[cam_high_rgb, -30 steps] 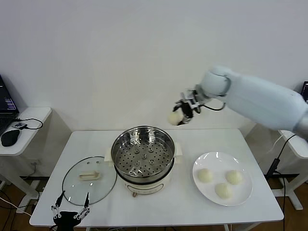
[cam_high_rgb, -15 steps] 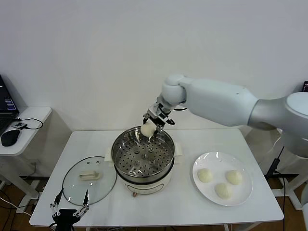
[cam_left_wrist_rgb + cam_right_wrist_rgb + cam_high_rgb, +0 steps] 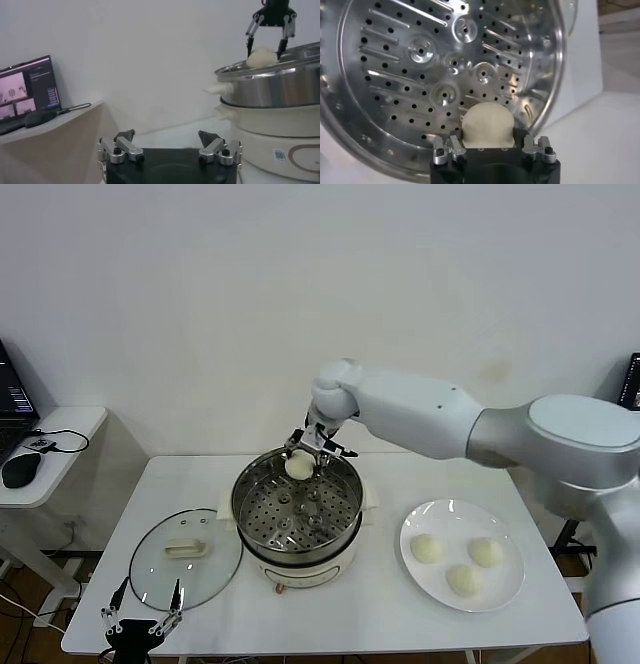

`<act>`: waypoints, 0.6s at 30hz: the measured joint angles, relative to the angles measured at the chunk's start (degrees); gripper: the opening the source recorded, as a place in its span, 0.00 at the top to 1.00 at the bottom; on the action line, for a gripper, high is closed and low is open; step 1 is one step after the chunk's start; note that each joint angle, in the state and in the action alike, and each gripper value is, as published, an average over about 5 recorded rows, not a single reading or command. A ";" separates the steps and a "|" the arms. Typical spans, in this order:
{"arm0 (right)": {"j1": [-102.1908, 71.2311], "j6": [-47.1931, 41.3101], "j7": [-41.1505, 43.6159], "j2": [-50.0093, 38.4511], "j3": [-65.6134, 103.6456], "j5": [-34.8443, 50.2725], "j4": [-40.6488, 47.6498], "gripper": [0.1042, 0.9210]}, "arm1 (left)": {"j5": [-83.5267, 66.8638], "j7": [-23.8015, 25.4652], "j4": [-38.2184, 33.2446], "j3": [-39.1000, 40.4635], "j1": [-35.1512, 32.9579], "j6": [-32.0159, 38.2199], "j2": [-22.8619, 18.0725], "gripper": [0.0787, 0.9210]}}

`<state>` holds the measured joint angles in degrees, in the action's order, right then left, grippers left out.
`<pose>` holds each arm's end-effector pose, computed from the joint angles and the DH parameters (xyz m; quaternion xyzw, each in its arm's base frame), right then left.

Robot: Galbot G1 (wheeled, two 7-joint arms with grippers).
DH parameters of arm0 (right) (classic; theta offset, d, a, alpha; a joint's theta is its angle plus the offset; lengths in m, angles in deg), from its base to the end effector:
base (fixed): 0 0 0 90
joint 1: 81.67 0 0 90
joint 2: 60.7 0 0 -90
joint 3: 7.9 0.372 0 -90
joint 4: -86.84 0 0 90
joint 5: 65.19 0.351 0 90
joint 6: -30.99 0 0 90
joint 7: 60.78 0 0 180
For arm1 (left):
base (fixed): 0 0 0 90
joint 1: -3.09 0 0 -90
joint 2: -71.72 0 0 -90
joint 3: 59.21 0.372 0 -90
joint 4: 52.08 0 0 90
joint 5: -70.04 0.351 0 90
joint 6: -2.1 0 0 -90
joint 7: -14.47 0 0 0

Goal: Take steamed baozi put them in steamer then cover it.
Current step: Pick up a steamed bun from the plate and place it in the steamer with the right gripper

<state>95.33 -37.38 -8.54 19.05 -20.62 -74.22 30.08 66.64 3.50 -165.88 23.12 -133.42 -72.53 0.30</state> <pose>0.6021 0.1814 -0.0963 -0.6174 0.2250 -0.7538 0.0090 0.0705 0.1140 -0.3718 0.0428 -0.9885 -0.1396 0.0395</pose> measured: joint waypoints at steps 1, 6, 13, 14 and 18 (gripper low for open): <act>-0.45 0.57 -0.18 0.36 0.17 -0.79 0.57 0.37 | 0.00 -0.03 0.03 0.00 0.00 0.01 -0.03 0.12; -2.50 3.04 -1.07 2.06 1.02 -4.14 3.40 0.30 | 0.00 -0.19 0.12 -0.01 -0.13 0.16 -0.16 0.12; -3.37 4.70 -2.10 2.76 1.79 -6.03 5.14 0.13 | 0.08 -0.35 0.09 -0.11 -0.57 0.33 -0.32 0.12; -3.15 4.56 -2.05 2.63 1.70 -5.74 5.00 0.13 | 0.10 -0.35 0.01 -0.13 -0.61 0.33 -0.32 0.12; -0.65 1.63 -0.88 1.21 0.74 -1.72 2.68 0.12 | 0.10 -0.32 -0.44 -0.39 -0.85 0.32 -0.18 0.12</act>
<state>94.68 -35.75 -9.42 20.25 -19.87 -75.94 32.77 66.74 3.18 -166.32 22.73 -134.26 -72.21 0.11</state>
